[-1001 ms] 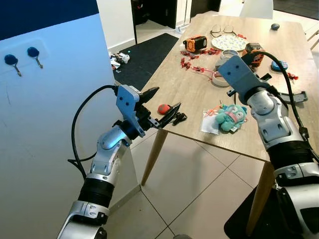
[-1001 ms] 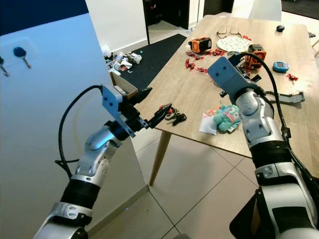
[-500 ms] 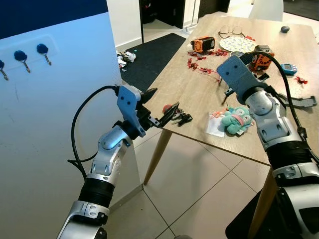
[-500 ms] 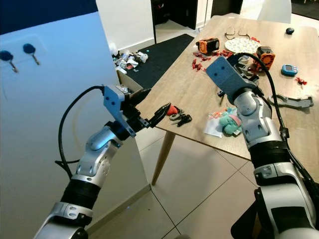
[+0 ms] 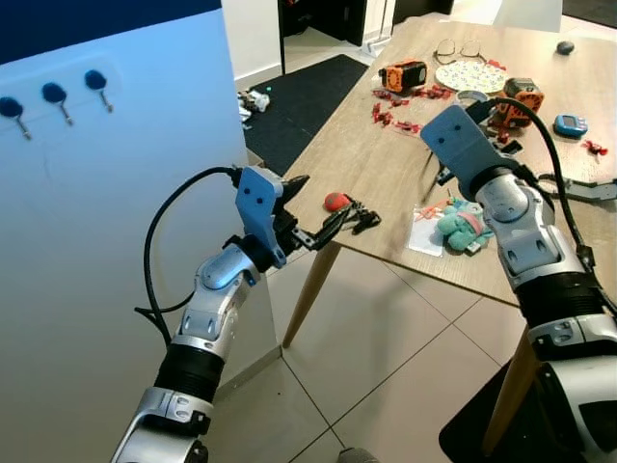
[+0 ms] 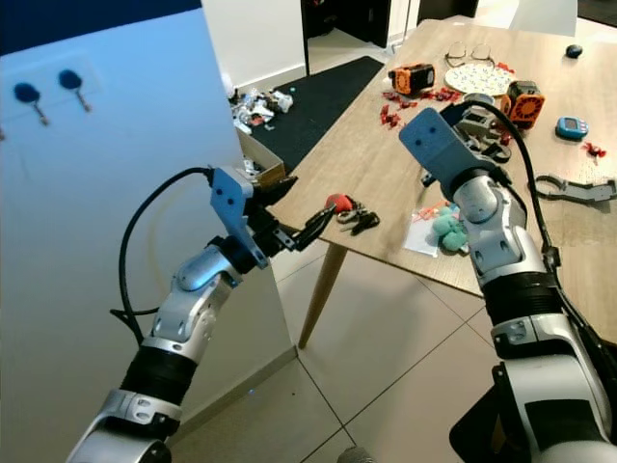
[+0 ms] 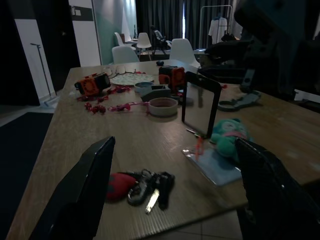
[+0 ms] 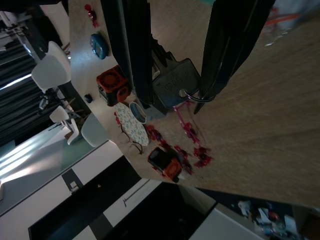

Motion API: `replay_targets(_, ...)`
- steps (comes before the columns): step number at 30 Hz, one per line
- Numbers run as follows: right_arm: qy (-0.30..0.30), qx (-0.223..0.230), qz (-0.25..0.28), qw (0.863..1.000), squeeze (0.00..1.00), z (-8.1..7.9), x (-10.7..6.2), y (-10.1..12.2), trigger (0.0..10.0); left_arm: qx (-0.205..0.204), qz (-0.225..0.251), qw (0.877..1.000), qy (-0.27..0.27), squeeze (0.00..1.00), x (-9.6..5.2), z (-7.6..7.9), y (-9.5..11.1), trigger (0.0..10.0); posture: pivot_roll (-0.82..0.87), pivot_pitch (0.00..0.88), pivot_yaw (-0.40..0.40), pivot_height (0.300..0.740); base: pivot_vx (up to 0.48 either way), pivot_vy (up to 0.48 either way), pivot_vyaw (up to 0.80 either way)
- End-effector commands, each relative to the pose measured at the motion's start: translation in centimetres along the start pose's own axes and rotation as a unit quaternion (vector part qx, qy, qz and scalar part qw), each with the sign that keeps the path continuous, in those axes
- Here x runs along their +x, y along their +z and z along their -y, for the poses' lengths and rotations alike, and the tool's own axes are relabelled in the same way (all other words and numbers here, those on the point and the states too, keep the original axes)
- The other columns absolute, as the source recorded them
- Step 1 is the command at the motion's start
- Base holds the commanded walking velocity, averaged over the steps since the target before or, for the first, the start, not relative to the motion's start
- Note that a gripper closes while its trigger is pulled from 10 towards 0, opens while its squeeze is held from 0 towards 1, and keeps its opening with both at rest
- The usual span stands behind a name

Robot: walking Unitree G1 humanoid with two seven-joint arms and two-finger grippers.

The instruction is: Hang keys on a hook

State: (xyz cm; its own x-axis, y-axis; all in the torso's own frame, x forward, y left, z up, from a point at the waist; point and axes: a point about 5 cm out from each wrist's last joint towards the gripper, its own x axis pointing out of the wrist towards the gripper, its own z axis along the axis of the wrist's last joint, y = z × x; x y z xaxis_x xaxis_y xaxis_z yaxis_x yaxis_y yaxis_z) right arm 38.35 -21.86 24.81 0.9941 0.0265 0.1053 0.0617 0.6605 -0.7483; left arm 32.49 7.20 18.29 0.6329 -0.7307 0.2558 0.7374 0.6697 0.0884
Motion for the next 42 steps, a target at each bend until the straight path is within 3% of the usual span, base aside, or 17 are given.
replay_targets(1, -0.004, 0.017, 0.002, 1.0, 0.0, -0.11, -0.06, 0.04, 10.0, 0.009, -0.015, 1.0, -0.008, 0.0, -0.17, -0.08, -0.28, 10.0, -0.07, 0.04, 0.049, 0.74, 0.0, 0.0, 0.0)
replay_targets(10, -0.005, 0.024, -0.001, 1.0, 0.0, -0.08, -0.06, -0.11, 10.0, 0.012, -0.012, 1.0, -0.005, 0.0, -0.28, -0.2, -0.2, 10.0, -0.07, 0.043, 0.05, 0.74, 0.0, 0.0, 0.0)
replay_targets(42, -0.003, 0.033, -0.011, 0.999, 0.0, -0.15, -0.03, -0.3, 10.0, 0.017, -0.008, 1.0, -0.016, 0.0, 0.03, 0.53, -0.16, 10.0, -0.07, 0.05, 0.052, 0.74, 0.0, 0.0, -0.8)
